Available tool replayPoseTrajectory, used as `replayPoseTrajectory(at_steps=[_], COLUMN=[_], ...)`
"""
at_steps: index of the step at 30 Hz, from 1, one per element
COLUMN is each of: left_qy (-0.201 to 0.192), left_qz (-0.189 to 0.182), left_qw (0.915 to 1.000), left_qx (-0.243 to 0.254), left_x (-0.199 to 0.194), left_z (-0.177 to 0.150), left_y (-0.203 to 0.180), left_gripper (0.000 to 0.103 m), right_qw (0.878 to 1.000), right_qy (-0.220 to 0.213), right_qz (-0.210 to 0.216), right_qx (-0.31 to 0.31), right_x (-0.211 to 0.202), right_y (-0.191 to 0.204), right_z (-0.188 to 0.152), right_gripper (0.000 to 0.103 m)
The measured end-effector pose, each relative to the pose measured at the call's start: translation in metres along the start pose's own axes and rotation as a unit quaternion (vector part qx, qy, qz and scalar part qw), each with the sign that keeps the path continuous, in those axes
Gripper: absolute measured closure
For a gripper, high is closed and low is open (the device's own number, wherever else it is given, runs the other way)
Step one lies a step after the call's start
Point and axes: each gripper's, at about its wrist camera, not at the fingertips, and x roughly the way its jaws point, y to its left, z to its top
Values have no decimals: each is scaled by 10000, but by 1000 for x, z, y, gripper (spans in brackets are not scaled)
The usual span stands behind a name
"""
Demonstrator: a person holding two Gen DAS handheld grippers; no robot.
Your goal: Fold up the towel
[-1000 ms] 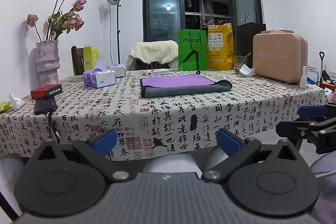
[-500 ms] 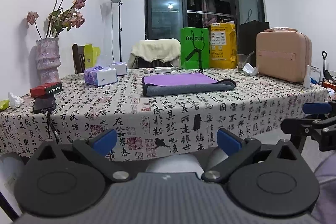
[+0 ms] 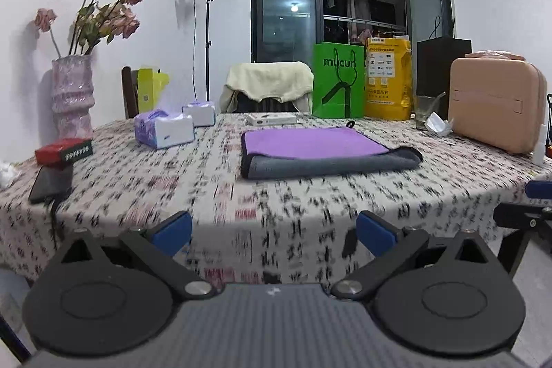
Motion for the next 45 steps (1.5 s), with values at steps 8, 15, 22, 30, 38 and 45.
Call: replayPoseTrajectory(at_steps=[8, 15, 22, 30, 38, 45], left_qy=[44, 416, 1070, 1502, 1393, 1126], left_qz=[40, 181, -71, -524, -436, -443], left_qw=[10000, 9990, 9941, 9873, 9893, 9927], left_qx=[-8, 52, 186, 40, -1, -20], left_x=[60, 128, 194, 219, 219, 229], left_z=[27, 50, 60, 62, 73, 95], left_y=[1, 20, 31, 36, 42, 42], left_gripper=[0, 6, 43, 78, 95, 96], right_qw=[9996, 9985, 9975, 9923, 9886, 9904], right_qy=[-55, 312, 669, 1119, 1327, 1168], right_qz=[-164, -198, 129, 480, 656, 606], right_qx=[-237, -394, -206, -217, -292, -421], right_x=[52, 120, 195, 250, 261, 267], right_y=[-21, -53, -89, -105, -103, -106], right_z=[35, 61, 83, 90, 87, 101], right_gripper=[2, 6, 27, 62, 98, 98])
